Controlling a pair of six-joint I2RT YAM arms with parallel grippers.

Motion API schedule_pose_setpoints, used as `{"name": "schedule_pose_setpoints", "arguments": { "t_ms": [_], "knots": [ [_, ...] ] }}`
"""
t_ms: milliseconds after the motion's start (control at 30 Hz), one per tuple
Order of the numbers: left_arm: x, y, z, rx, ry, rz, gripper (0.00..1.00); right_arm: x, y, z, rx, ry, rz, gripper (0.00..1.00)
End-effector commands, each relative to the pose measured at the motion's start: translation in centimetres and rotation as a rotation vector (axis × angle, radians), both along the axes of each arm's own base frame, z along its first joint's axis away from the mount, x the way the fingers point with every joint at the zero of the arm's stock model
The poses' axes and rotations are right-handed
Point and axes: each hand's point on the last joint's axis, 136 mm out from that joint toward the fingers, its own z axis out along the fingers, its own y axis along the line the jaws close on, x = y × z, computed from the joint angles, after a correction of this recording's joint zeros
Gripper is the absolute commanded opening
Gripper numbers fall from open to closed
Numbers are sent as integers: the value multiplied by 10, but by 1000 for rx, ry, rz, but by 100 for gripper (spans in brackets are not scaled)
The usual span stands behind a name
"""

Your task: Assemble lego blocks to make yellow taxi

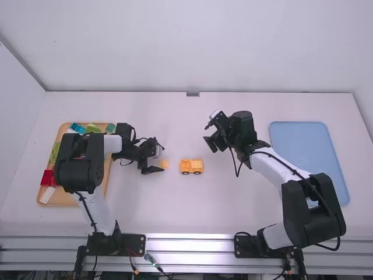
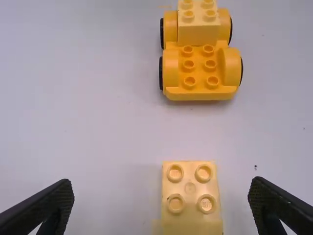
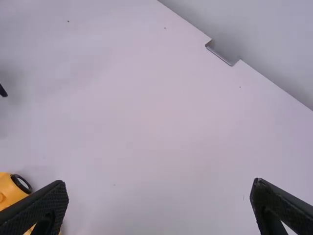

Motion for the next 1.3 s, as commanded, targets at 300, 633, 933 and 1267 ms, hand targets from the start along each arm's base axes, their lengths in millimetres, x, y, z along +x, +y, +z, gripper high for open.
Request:
{"name": "schedule_pose_setpoints", "arguments": {
  "t_ms": [300,633,933,1267],
  "knots": [
    [-15,-8,-16,-51,16,23,76,-2,-1,8,10,-16,-2,98],
    [-17,-11,-13,-77,18,19,45,-2,-1,8,9,-16,-1,99],
    [-20,-8,-21,-42,30,27,40,-1,6,13,17,-40,13,99],
    [-22,-9,-25,-12,48,28,40,-10,25,14,19,-44,60,98]
  ]
}}
